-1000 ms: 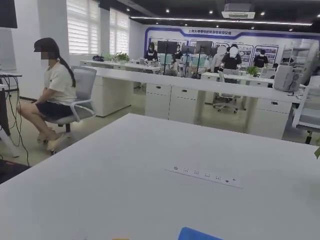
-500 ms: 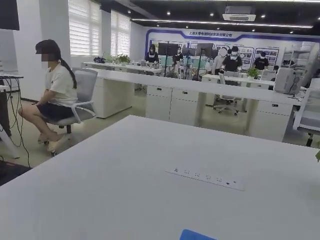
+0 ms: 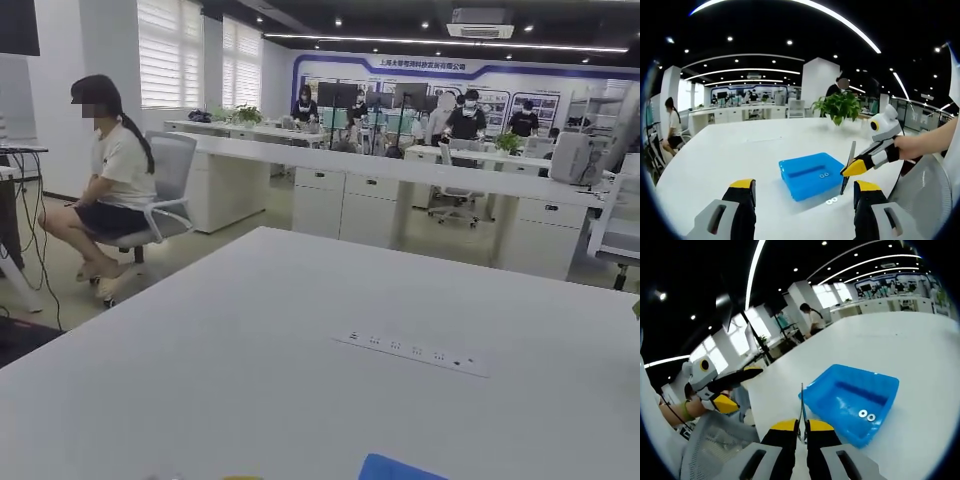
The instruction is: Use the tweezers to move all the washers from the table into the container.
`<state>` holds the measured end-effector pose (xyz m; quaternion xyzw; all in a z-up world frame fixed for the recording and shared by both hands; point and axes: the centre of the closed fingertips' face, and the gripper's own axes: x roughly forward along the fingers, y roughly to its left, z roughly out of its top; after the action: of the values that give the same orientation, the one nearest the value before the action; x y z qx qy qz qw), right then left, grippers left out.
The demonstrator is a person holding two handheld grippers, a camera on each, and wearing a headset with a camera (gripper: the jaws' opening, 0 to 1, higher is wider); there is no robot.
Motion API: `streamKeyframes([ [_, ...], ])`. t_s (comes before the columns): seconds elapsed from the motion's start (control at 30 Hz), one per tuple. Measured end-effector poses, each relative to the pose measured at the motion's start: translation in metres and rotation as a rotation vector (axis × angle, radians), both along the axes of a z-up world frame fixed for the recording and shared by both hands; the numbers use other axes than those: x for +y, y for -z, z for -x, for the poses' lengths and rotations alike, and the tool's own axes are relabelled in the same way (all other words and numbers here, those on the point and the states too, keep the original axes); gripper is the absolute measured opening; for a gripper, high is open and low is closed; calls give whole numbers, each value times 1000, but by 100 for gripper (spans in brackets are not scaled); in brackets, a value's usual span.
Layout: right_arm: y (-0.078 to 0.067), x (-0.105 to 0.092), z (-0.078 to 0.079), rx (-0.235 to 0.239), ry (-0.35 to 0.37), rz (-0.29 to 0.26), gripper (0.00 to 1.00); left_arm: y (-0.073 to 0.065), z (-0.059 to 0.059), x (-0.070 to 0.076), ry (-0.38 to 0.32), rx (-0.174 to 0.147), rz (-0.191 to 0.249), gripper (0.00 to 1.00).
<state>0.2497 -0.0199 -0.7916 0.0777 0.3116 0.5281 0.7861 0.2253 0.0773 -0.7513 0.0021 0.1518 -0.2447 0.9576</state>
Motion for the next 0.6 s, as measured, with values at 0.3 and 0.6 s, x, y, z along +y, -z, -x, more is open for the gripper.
streamKeyframes([
  [0.3,-24,1,-14,-37,-1,-27,3,0,0,1,-3,-2,3,81],
  [0.6,-39,1,-37,-54,14,-47,3,-1,0,1,-4,-2,2,81],
])
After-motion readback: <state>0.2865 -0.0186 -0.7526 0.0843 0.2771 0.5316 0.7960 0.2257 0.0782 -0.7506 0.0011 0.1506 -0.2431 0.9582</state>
